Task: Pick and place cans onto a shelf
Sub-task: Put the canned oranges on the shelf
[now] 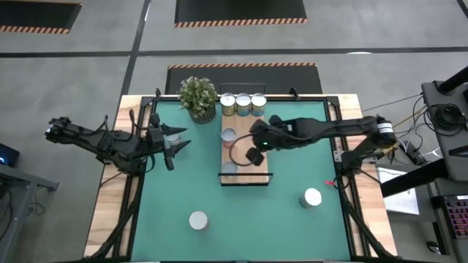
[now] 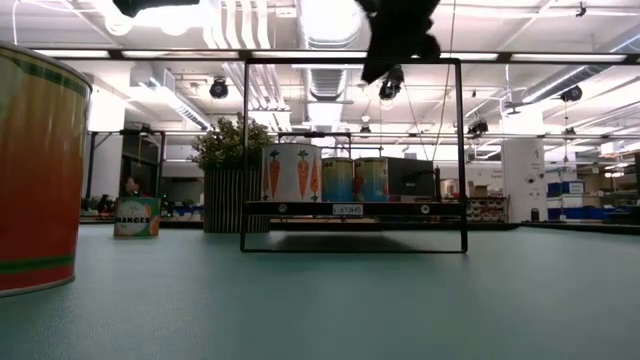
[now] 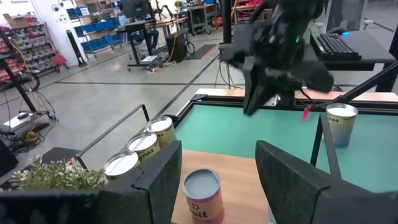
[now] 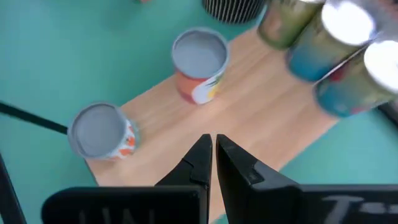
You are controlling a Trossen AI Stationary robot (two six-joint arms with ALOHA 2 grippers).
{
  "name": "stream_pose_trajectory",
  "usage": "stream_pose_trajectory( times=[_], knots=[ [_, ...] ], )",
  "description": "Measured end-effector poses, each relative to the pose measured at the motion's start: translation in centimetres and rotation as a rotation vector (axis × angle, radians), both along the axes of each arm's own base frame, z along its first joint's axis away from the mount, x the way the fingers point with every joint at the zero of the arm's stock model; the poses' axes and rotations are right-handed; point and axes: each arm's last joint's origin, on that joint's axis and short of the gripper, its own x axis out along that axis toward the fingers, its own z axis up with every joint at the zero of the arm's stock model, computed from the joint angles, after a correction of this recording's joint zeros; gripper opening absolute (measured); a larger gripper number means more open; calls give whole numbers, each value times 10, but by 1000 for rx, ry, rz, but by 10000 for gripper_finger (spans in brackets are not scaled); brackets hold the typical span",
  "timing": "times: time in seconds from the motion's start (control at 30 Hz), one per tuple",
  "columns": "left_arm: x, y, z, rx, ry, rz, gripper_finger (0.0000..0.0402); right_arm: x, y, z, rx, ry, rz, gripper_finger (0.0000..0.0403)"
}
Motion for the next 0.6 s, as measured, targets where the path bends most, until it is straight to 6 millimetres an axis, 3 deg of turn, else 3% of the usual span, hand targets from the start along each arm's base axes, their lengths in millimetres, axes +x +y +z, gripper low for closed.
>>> stream_pose_trajectory(
  times=[0.2,0.4,0.6],
  knots=[
    [1,0,-1,-21,-2,5,187,-24,13,5,-147,-150,162,13],
    [3,0,-4,-83,-9,54,187,-46,23,-10,-296,-351,308,13],
    [8,1,-31,-275,55,270,187,-70,22,-24,-406,-459,374,13]
  ],
)
